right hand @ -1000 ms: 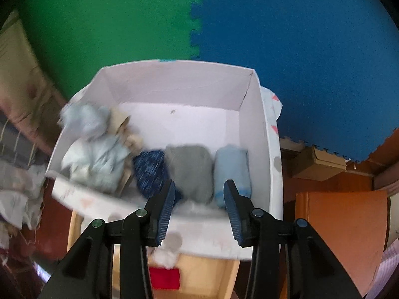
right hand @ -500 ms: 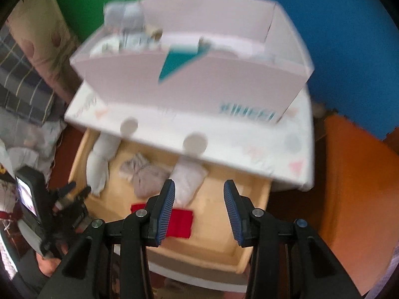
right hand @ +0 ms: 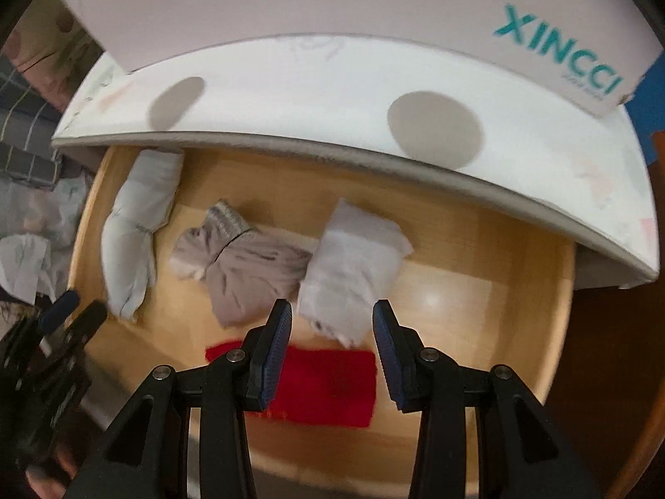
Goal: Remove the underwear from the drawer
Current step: 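Move the right gripper back into the drawer toward the white rolled sock, then grasp the white rolled sock with the right gripper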
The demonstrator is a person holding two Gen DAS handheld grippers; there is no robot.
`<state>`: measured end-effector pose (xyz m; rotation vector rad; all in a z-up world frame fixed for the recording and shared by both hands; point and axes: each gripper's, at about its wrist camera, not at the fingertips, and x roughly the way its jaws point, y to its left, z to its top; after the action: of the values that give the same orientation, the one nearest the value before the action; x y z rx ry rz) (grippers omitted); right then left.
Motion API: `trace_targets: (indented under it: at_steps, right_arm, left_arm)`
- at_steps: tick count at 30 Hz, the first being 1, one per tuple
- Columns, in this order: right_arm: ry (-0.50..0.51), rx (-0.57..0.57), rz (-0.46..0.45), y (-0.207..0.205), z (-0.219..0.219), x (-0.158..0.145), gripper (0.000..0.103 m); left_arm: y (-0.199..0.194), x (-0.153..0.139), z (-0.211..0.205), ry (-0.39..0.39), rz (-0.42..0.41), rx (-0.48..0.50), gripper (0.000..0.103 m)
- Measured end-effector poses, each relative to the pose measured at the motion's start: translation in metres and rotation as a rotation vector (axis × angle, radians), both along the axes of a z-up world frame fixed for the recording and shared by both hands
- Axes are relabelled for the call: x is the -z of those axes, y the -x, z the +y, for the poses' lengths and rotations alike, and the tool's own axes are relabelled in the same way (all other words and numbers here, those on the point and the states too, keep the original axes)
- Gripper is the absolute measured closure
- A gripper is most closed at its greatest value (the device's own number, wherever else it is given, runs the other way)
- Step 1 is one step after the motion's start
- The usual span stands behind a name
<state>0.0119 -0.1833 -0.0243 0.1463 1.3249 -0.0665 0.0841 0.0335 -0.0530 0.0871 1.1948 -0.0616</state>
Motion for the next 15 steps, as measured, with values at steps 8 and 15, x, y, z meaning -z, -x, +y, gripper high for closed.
trace_targets:
  at_steps: [8,15]
  right_arm:
    - [0.091,-0.03,0.018,-0.02,0.01,0.031,0.063]
    - [0.149,-0.08,0.05,-0.014,0.009,0.039,0.064]
  left_arm:
    - [0.0,0.0,0.0,0.009,0.001,0.001,0.06]
    - [-0.001,0.0,-0.001,0.009,0.003,0.003,0.06]
